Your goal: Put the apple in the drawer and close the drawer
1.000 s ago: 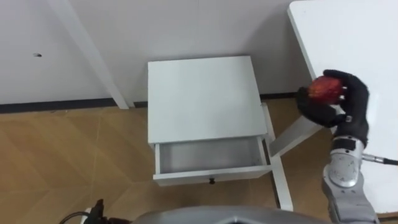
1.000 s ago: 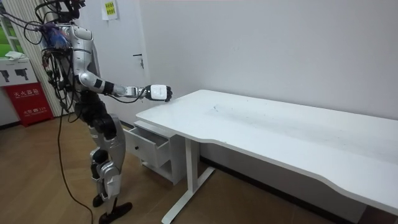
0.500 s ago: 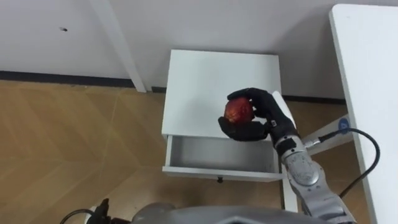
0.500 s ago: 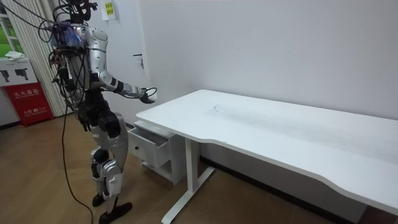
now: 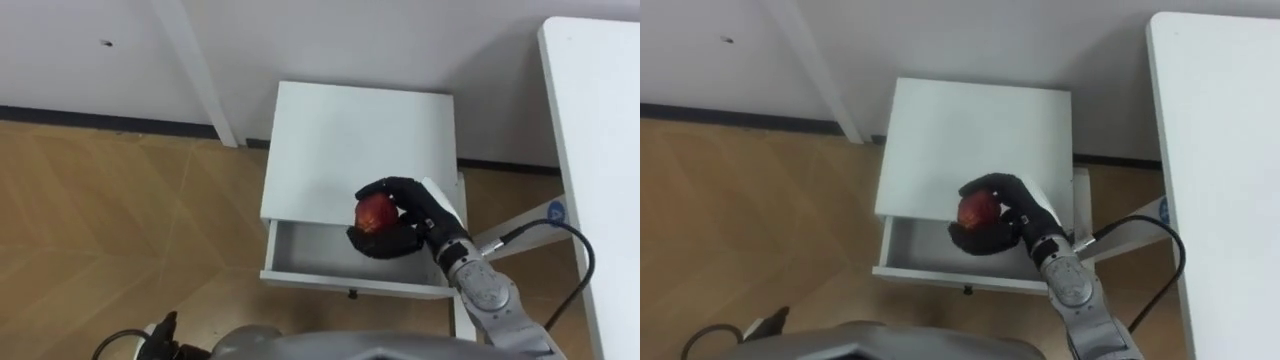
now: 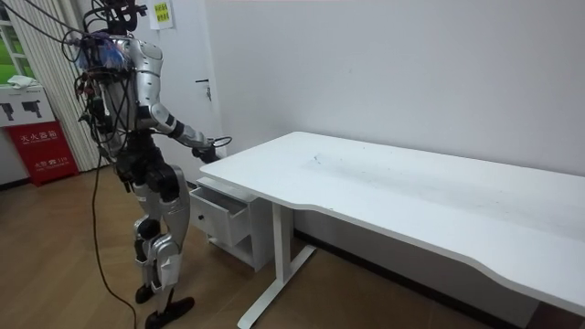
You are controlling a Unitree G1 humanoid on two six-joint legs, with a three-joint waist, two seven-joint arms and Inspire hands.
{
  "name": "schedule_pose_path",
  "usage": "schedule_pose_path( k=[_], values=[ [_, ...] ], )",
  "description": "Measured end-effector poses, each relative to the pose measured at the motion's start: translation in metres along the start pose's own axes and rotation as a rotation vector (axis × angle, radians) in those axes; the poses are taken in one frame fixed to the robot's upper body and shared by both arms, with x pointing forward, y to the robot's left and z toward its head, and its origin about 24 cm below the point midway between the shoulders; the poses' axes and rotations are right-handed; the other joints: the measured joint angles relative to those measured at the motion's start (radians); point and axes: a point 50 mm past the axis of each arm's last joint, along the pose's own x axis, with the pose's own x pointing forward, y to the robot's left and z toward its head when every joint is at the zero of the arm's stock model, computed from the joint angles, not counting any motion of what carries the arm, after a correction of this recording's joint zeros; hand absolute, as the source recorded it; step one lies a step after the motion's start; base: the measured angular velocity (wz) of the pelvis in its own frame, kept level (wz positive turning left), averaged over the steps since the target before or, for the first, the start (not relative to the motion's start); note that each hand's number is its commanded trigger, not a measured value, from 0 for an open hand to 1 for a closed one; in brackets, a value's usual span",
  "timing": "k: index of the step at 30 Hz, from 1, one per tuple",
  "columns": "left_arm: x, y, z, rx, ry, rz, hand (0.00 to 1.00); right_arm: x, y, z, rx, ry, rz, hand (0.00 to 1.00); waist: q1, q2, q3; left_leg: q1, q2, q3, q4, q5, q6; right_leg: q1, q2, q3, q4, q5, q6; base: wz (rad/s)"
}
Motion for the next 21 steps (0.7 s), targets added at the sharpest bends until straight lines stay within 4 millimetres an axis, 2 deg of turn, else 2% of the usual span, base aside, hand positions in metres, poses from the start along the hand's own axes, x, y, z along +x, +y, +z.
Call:
schedule_pose_path(
  k=[7,8,9,10,21],
  values=[
    [0.0003,0.0,0.0009,0.001,-0.002,-0.009,0.0,-0.0003,0.0022,-0.003,0.002,0.013,0.032,1.0,0.0,0.002,0.001,-0.004,-0.002,0.0,0.0,0.0,0.0,0.0,-0.001,0.001,0.0,0.0,0.0,0.0],
    [0.0005,0.0001,0.0018,0.001,-0.005,-0.01,0.0,-0.0002,0.0023,-0.0029,0.002,0.013,0.034,0.69,0.001,0.002,0.0011,-0.009,-0.002,0.0,0.001,0.0,0.0,-0.001,-0.002,0.001,0.0,0.0,0.0,0.0],
    [0.0006,0.0001,0.002,0.001,-0.005,-0.01,0.0,-0.0002,0.0023,-0.0029,0.001,0.013,0.035,0.03,0.001,0.002,0.0015,-0.01,-0.002,0.0,0.001,0.0,0.0,-0.002,-0.002,0.001,0.0,0.0,0.0,0.0],
    [0.0005,0.0,0.0018,0.002,-0.005,-0.011,0.0,-0.0003,0.0026,-0.0033,0.002,0.014,0.04,0.0,0.001,0.003,0.0019,-0.01,-0.003,0.0,0.001,0.0,0.0,-0.002,-0.002,0.002,0.0,0.0,0.0,0.0],
    [0.0008,-0.0001,0.0028,0.001,-0.007,-0.012,0.0,-0.0002,0.0047,-0.0032,0.006,0.015,0.067,0.0,0.001,0.006,0.0016,-0.023,-0.01,0.003,0.015,0.0,0.0,-0.004,-0.007,-0.002,-0.001,0.0,0.0,0.0]
  ],
)
